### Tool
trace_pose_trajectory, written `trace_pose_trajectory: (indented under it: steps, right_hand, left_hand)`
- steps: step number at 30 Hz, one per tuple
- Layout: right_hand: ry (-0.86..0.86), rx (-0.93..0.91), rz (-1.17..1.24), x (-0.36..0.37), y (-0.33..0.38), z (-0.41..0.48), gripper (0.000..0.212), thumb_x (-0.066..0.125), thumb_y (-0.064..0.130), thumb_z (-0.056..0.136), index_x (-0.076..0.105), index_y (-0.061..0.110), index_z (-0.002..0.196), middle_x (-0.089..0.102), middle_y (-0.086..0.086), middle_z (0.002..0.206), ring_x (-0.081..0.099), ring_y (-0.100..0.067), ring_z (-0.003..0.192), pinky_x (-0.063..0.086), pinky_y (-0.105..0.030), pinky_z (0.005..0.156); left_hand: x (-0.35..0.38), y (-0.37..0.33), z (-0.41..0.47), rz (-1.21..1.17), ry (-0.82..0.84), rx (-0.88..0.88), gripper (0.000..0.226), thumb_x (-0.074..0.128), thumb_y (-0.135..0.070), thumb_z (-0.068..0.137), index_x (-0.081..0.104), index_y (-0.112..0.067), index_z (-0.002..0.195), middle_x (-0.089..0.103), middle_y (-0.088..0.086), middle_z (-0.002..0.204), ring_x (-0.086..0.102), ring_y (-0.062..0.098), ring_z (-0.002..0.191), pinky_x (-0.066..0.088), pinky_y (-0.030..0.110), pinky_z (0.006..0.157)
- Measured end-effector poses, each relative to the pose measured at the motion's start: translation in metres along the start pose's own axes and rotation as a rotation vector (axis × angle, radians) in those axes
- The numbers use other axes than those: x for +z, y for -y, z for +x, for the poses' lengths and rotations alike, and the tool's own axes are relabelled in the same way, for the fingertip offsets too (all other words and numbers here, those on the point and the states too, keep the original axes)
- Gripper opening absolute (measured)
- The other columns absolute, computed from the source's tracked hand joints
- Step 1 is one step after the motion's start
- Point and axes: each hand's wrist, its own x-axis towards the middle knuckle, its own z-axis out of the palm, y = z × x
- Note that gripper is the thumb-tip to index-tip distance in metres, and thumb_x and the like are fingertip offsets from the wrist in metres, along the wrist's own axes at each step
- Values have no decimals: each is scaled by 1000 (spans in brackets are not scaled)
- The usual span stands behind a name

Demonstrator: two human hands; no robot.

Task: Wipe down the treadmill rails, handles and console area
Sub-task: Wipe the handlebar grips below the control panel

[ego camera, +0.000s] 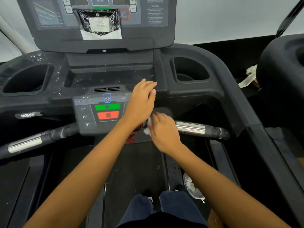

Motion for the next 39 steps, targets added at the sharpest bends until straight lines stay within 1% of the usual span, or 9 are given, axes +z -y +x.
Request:
trace_pose_trajectory:
  steps: [6, 10, 14, 19, 23, 28, 32, 36, 39]
  right_hand:
    - [385, 291, -38, -15, 5, 59, 42, 29, 37, 100, 63, 12, 99, 66, -12, 103, 62, -34, 93, 42, -38, 73]
    - [36, 199, -283, 10, 24, 22, 42, 25, 32, 100, 64, 16, 99, 66, -4, 93, 61, -26, 88, 37, -38, 74]
    - [-130, 109, -200, 33, 28, -13, 49, 31, 29, 92, 48, 10, 133, 51, -8, 133, 45, -27, 129, 28, -46, 113]
    - [-21, 169, -146, 5, 34, 31, 28, 40, 25, 93, 64, 12, 85, 64, -4, 80, 62, -27, 77, 37, -35, 66]
    - [96, 266, -140, -2, 32, 45, 28, 40, 25, 96, 59, 12, 81, 58, -3, 75, 55, -23, 69, 36, -32, 63]
    - [-121, 76, -166, 45, 32, -23, 52, 33, 25, 96, 41, 5, 143, 43, -12, 147, 36, -28, 140, 27, -46, 115]
    - [-120, 34, -208, 49, 35, -31, 60, 31, 26, 95, 27, 1, 149, 27, -14, 157, 20, -27, 147, 16, -49, 118]
    - [-35, 42, -166, 16, 30, 12, 39, 34, 26, 90, 61, 7, 111, 65, -9, 110, 63, -30, 103, 48, -44, 89]
    - [123, 19, -262, 0, 25, 37, 29, 37, 22, 97, 62, 11, 90, 67, -6, 90, 64, -29, 79, 44, -37, 64]
  left_hand:
    - [-19, 22, -14, 26, -107, 0, 38, 38, -7, 96, 59, -8, 127, 56, 8, 133, 31, 23, 140, 20, 28, 115]
    - [-30, 42, -24, 35, -220, -28, 38, 39, -5, 93, 63, -6, 122, 60, 9, 128, 36, 27, 136, 21, 22, 113]
    - [-23, 41, -28, 87, -209, -26, 39, 39, -5, 94, 61, -7, 126, 57, 8, 132, 31, 26, 139, 16, 20, 113]
    - [-13, 33, -15, 252, -79, 93, 40, 41, -7, 94, 56, -9, 131, 54, 6, 136, 34, 25, 139, 6, 39, 119]
    - [-10, 36, -12, 359, -64, 137, 38, 42, -13, 96, 55, -12, 132, 54, 4, 134, 38, 23, 135, 3, 39, 118]
    - [-9, 41, -14, 424, -64, 184, 39, 43, -14, 98, 52, -12, 135, 53, 6, 135, 39, 24, 135, 5, 39, 118]
    - [-10, 42, -14, 408, -71, 195, 38, 42, -14, 98, 52, -11, 135, 54, 7, 135, 39, 24, 135, 4, 37, 118]
    - [-10, 43, -15, 392, -67, 205, 40, 40, -15, 98, 51, -10, 136, 53, 6, 136, 38, 24, 136, 3, 37, 118]
    - [-9, 44, -14, 404, -67, 211, 40, 40, -15, 98, 52, -10, 136, 54, 7, 135, 40, 25, 134, 3, 37, 118]
